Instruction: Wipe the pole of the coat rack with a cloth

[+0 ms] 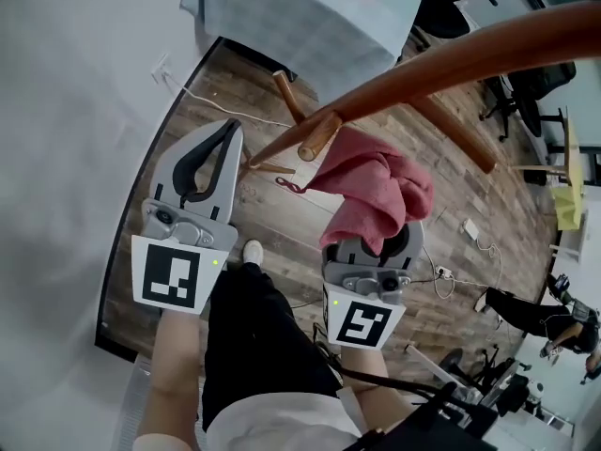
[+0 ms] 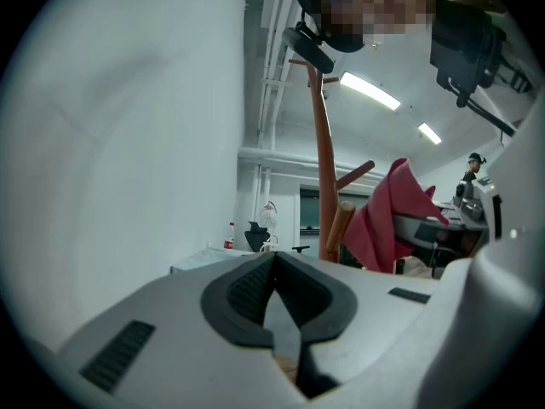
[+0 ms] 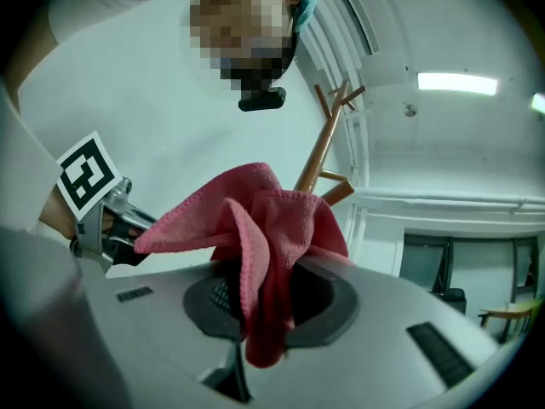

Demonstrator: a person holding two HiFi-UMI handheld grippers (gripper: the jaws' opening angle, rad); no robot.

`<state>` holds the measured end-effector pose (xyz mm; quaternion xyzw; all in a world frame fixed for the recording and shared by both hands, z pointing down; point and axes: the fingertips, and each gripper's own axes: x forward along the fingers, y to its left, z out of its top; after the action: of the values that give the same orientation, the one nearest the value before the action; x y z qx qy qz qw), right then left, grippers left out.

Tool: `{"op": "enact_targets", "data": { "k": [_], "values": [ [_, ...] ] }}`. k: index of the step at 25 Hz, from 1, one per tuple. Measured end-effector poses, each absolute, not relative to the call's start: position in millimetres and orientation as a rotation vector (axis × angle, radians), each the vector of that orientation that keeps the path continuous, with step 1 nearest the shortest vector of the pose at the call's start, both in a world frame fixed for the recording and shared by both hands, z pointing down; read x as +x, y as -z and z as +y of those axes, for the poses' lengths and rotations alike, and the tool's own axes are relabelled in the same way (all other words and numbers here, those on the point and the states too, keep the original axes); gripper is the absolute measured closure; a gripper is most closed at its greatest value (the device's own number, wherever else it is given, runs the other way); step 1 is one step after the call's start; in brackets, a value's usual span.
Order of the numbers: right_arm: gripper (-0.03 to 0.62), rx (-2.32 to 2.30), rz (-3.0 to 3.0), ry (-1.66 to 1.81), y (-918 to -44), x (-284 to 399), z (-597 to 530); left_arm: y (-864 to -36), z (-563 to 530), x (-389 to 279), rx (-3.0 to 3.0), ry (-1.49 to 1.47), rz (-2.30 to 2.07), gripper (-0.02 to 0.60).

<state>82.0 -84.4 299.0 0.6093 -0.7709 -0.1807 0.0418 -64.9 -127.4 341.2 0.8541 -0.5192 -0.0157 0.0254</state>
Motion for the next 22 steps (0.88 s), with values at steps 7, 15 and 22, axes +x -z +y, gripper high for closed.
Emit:
{"op": "enact_targets", "data": {
  "k": [7, 15, 22],
  "values": [
    [0.510, 1.792, -2.405, 0.586, -289, 74, -94, -331, -124, -61, 2.634, 0.054, -1.620, 0.568],
    [0.510, 1.673, -2.540, 0.478, -287, 55, -102, -325, -124, -68, 2.621, 0.068, -1.645, 0.568],
    [0.510, 1.603, -2.628, 0.417, -281, 44, -97, -321, -122, -71, 2.624, 0.065, -1.652, 0.568]
  ]
}}
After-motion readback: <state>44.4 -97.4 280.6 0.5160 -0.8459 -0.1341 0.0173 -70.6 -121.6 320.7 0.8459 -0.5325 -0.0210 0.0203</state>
